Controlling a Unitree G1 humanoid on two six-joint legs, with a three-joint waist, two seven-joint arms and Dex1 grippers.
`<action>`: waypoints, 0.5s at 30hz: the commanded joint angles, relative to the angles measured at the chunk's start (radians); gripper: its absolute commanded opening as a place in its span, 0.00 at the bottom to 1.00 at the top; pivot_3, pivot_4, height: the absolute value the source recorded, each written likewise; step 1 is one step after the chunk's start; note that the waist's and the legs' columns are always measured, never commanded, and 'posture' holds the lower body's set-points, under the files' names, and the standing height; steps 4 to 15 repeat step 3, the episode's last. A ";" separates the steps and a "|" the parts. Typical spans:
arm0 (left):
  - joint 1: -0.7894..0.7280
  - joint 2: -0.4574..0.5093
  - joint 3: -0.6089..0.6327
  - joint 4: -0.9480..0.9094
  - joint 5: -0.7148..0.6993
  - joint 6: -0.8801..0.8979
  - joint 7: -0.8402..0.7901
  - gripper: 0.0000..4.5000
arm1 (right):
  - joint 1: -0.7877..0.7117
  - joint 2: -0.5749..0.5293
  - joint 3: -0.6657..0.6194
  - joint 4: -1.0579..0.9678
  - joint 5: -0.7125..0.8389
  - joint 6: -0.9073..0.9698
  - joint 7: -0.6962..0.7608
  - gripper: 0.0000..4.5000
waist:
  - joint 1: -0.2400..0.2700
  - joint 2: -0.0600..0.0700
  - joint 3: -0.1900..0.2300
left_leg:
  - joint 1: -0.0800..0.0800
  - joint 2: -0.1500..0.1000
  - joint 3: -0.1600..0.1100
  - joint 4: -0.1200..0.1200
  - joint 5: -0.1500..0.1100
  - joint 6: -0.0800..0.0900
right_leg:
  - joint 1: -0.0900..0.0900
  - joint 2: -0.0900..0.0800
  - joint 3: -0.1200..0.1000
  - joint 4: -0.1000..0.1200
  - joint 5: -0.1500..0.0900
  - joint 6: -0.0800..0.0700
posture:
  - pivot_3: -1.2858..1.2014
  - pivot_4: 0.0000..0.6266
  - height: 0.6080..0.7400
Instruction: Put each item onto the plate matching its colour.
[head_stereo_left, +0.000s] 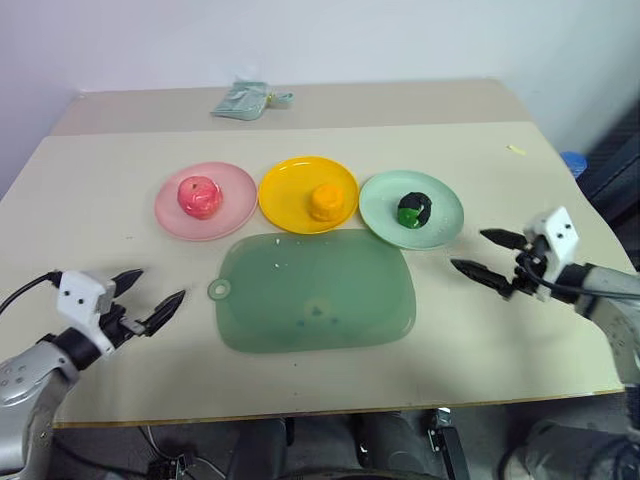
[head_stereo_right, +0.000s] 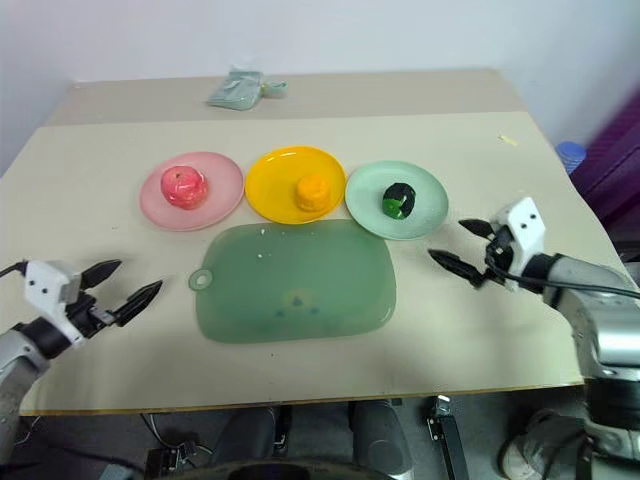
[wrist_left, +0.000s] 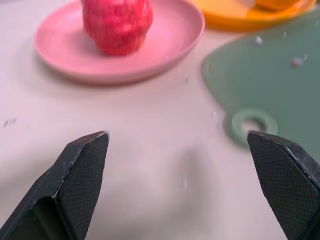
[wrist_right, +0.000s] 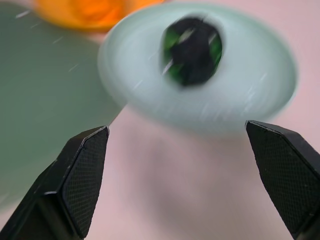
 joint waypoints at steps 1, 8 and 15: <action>0.022 0.009 0.065 -0.008 -0.017 -0.021 -0.015 1.00 | 0.022 -0.018 -0.053 -0.057 0.056 0.015 0.027 0.99 | 0.000 0.000 0.000 | 0.000 0.000 0.000 0.000 0.000 0.000 | 0.000 0.000 0.000 0.000 0.000 0.000 | 0.52 0.24 1.00; 0.022 0.004 0.074 -0.009 -0.020 -0.016 -0.009 1.00 | 0.021 -0.018 -0.052 -0.049 0.055 0.009 0.027 0.99 | 0.001 0.000 0.000 | 0.000 0.000 0.000 0.000 0.000 0.000 | 0.000 0.000 0.000 0.000 0.000 0.000 | 0.52 0.24 1.00; 0.022 0.004 0.074 -0.009 -0.020 -0.016 -0.009 1.00 | 0.021 -0.018 -0.052 -0.049 0.055 0.009 0.027 0.99 | 0.001 0.000 0.000 | 0.000 0.000 0.000 0.000 0.000 0.000 | 0.000 0.000 0.000 0.000 0.000 0.000 | 0.52 0.24 1.00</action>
